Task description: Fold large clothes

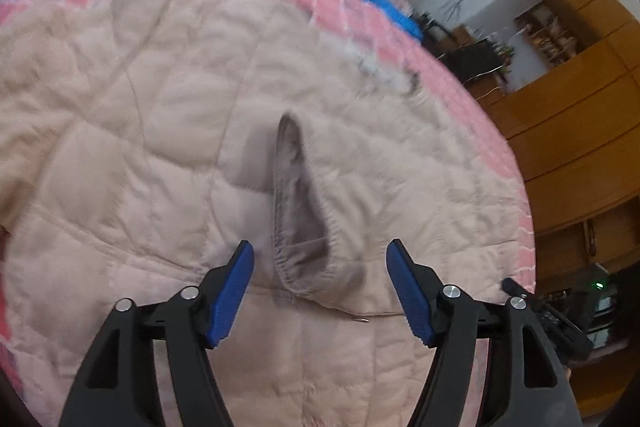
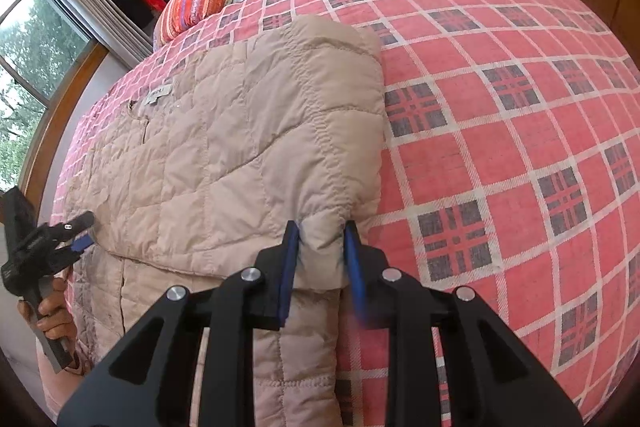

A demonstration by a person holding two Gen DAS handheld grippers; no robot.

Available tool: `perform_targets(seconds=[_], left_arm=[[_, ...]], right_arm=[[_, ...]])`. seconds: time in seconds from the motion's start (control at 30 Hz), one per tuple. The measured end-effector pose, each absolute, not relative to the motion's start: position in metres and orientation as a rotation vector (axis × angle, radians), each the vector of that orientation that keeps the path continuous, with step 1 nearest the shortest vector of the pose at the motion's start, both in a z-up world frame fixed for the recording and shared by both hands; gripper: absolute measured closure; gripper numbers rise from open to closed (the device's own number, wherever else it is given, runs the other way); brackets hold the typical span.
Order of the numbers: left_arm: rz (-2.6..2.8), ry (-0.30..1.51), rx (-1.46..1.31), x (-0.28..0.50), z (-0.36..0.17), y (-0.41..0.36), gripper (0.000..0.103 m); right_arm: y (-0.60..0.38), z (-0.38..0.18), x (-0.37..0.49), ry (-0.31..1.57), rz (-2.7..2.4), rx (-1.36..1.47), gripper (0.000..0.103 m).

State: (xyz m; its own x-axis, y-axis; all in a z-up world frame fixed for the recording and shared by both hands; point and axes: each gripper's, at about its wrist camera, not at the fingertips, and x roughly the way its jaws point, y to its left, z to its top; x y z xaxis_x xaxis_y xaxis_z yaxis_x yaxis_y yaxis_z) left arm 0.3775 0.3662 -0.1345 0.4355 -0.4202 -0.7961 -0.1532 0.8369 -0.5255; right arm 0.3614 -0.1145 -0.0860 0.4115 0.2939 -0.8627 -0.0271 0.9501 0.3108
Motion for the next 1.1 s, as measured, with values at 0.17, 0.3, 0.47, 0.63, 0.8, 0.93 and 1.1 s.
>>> perform_targets(seconds=[0.17, 0.3, 0.47, 0.63, 0.8, 0.93, 1.1], left_arm=[[-0.207, 1.102, -0.553, 0.38, -0.127, 0.347, 0.081], [-0.202, 1.042, -0.531, 0.379, -0.107, 0.349, 0.089], [-0.17, 0.981, -0.511, 0.364, -0.091, 0.373, 0.089], [-0.068, 1.036, -0.445, 0.366, -0.117, 0.394, 0.088], [-0.073, 1.059, -0.466, 0.366, -0.13, 0.404, 0.074], [-0.015, 0.949, -0.441, 0.348, -0.095, 0.407, 0.062], [-0.066, 0.909, -0.326, 0.345, -0.067, 0.371, 0.059]], right_arm=[[-0.115, -0.083, 0.363, 1.132, 0.201, 0.275, 0.08], [-0.108, -0.07, 0.36, 1.103, 0.229, 0.263, 0.08], [-0.088, -0.066, 0.361, 1.109, 0.286, 0.259, 0.08], [-0.066, -0.086, 0.368, 1.161, 0.296, 0.223, 0.077], [-0.061, -0.092, 0.367, 1.168, 0.296, 0.2, 0.077], [-0.067, -0.067, 0.358, 1.118, 0.335, 0.241, 0.077], [-0.039, -0.048, 0.359, 1.11, 0.4, 0.224, 0.075]])
